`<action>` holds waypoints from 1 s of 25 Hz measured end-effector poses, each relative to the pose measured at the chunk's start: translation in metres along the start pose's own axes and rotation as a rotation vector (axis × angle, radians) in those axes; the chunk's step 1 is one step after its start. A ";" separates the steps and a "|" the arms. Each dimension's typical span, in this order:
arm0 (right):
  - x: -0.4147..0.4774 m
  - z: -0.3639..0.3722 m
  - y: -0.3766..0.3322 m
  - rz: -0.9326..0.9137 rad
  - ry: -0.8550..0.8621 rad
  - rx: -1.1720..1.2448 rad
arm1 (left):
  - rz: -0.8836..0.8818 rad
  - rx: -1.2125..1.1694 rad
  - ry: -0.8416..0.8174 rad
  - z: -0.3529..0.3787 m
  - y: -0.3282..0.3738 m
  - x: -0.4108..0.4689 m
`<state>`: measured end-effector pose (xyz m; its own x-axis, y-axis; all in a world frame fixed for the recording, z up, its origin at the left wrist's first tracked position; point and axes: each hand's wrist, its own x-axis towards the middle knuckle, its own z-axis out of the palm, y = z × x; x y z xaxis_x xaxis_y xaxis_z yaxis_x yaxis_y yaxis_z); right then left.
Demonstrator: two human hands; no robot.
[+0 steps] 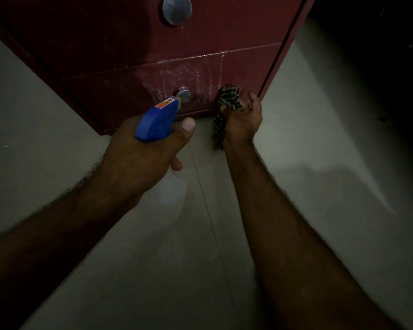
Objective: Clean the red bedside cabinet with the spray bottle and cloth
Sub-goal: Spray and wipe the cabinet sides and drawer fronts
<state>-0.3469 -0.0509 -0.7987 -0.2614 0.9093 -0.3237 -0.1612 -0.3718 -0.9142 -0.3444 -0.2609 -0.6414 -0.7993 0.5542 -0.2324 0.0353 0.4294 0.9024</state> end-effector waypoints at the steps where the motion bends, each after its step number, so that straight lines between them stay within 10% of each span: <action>1: 0.000 -0.001 0.001 0.003 -0.008 -0.003 | 0.003 0.002 -0.006 0.001 0.000 0.000; 25: 0.001 0.004 0.028 0.126 0.081 0.001 | -0.052 -0.005 0.044 -0.008 -0.006 0.002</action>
<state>-0.3553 -0.0614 -0.8234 -0.2022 0.8674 -0.4547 -0.1324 -0.4843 -0.8648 -0.3511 -0.2676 -0.6450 -0.8253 0.4994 -0.2635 -0.0104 0.4532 0.8914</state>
